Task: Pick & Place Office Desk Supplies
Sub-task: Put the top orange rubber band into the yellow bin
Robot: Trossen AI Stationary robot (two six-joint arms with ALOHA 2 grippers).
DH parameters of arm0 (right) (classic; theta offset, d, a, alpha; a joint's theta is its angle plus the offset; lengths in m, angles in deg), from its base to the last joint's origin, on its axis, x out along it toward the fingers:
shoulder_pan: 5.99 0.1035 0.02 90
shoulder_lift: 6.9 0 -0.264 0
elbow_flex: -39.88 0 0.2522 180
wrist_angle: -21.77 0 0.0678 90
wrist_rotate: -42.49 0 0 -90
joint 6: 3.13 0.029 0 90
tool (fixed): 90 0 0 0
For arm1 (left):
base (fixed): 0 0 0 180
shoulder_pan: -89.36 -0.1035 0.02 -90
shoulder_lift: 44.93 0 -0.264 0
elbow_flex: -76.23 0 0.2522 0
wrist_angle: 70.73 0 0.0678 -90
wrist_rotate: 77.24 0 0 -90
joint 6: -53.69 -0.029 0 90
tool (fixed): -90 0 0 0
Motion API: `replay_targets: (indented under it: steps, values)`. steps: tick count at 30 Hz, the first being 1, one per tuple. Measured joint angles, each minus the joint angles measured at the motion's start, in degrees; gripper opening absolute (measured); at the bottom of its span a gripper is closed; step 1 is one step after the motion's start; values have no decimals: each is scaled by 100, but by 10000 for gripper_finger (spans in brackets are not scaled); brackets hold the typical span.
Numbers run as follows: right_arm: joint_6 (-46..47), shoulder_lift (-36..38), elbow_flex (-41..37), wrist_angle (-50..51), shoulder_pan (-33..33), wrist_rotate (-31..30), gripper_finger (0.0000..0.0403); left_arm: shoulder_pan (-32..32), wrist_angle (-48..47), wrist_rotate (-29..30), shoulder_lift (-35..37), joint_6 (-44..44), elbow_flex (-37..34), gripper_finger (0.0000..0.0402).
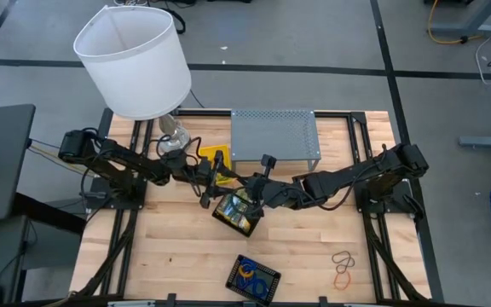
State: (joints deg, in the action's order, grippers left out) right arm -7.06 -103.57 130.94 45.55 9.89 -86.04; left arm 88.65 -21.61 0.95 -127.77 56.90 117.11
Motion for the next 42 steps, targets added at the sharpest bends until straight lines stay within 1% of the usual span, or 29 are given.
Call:
replay_targets:
  steps: [4,7,10,14,16,20,23,26,30,33,35,38,42]
  values:
    - [-3,0,0,-77,0,127,0,-1,-3,176,0,0,0,205]
    - [-77,0,0,-171,0,133,0,-2,-3,275,0,-15,0,177]
    - [-137,0,0,-249,0,135,0,0,-7,279,0,-92,0,127]
    - [-151,0,0,-256,0,277,0,0,-21,283,0,-296,0,29]
    - [-148,0,0,-256,0,327,0,0,-28,281,0,-379,0,9]
    - [-151,0,0,-254,0,670,4,4,-210,279,0,-509,0,4]
    - [-200,0,0,-249,0,1051,22,7,-370,249,0,-546,2,4]
    - [-93,0,2,-115,0,1266,58,7,-648,146,53,-557,2,3]
    - [-55,0,2,252,13,1423,127,-8,-1116,165,296,-559,7,2]
    - [173,0,4,595,42,1463,176,-4,-1704,251,604,-559,7,2]
    - [320,0,4,836,67,1540,198,-4,-2134,351,852,-563,7,2]
    - [555,0,4,1167,110,1665,213,-6,-2887,463,1248,-564,4,1]
    - [898,0,4,1559,201,1805,208,-7,-3794,778,1725,-668,7,1]
